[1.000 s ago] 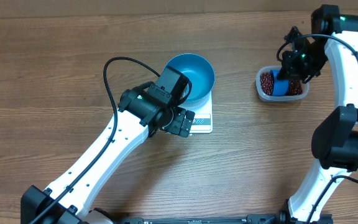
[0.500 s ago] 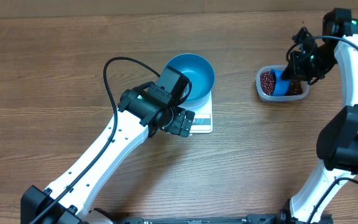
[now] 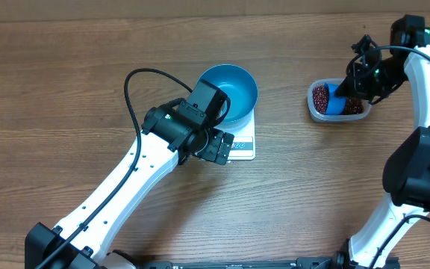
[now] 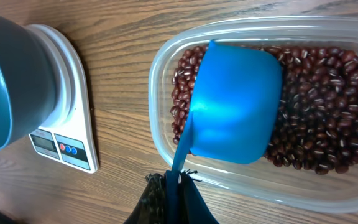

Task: Scoop item into bowl and weigh 150g on scale
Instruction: 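Drag the scoop through the beans with the right gripper to fill it, then lift the filled scoop out of the tub with the right gripper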

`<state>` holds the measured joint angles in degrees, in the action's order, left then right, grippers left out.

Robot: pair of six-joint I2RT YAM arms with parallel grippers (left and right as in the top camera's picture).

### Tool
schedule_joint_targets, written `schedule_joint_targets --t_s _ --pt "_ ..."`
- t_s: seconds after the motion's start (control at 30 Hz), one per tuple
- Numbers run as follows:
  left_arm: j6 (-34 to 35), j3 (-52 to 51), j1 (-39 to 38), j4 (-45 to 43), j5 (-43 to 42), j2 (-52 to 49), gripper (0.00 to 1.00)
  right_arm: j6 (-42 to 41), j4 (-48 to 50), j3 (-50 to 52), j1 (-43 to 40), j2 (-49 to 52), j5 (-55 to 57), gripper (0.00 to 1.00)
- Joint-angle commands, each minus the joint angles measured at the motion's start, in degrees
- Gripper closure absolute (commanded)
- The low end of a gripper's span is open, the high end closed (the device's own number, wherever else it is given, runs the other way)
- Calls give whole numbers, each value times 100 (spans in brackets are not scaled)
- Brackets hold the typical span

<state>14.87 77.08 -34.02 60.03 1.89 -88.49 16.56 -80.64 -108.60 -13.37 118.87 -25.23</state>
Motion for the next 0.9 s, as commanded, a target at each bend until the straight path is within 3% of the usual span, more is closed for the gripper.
schedule_joint_targets --t_s 0.0,0.57,0.87 --pt "15 33 24 -7 -44 140 0 70 31 125 -144 96 -455 96" --pt "15 33 24 -7 -44 140 1 243 48 179 -551 98 -833 96" --pt "15 33 24 -7 -42 140 0 245 332 817 -551 98 -964 96"
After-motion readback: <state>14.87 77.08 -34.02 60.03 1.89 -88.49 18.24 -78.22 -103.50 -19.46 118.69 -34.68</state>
